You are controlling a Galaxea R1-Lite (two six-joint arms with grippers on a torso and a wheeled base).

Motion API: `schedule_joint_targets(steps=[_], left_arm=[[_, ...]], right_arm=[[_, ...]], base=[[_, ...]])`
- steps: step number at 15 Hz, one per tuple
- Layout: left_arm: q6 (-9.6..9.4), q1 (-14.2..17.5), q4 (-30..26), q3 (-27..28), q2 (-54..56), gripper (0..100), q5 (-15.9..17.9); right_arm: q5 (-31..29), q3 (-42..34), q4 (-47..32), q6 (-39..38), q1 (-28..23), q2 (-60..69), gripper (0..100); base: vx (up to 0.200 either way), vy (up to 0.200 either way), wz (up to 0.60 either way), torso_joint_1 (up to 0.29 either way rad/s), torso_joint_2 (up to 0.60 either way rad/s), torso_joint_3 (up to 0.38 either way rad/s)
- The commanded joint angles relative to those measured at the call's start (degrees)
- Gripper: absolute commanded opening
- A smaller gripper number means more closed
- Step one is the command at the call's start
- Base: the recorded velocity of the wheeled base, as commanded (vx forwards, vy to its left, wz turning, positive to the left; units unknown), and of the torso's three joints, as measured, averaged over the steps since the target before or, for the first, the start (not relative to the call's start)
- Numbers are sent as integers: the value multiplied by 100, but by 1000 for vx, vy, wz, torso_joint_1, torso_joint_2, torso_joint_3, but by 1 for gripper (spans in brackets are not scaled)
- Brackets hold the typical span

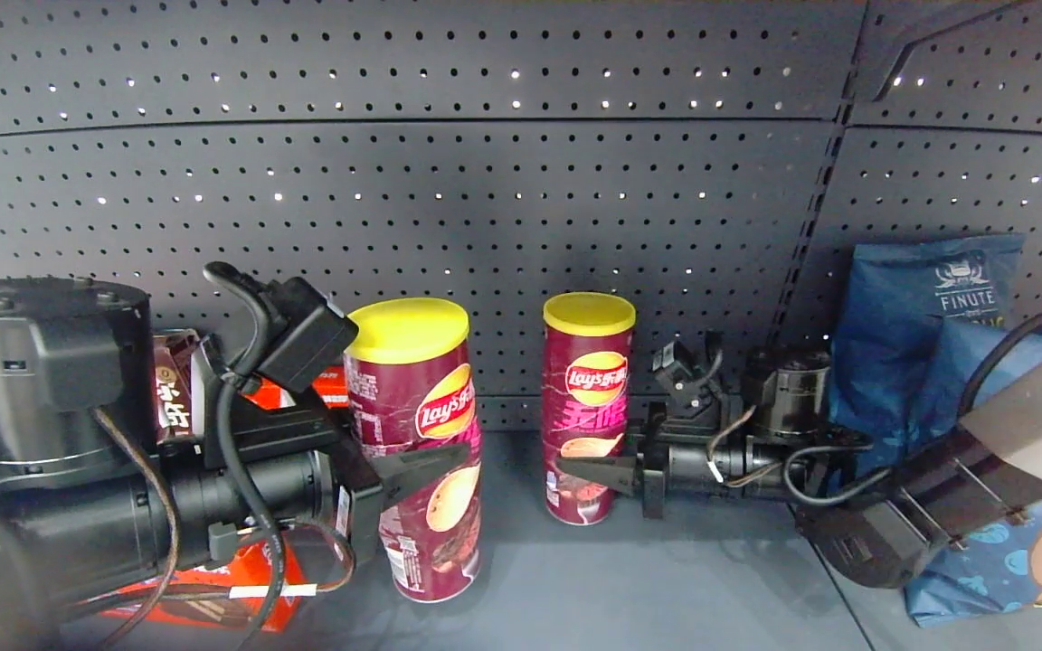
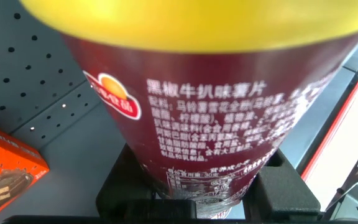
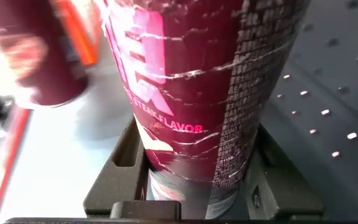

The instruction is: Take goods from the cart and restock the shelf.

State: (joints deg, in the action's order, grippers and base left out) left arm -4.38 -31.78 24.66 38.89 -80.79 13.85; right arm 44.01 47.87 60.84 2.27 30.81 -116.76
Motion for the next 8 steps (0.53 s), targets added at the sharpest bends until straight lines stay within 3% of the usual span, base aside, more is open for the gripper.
schedule_joint_targets(steps=[1,8], left_arm=[[-2,-4,4,14,2,0,-31],[-2,-39,4,22,-7,0,-110]], right_arm=[[-200,-516,103,2,242,558,0],[-455,-2133,921,-7,716,1182,0]], base=[[0,0,0,0,0,0],[0,0,0,0,0,0]])
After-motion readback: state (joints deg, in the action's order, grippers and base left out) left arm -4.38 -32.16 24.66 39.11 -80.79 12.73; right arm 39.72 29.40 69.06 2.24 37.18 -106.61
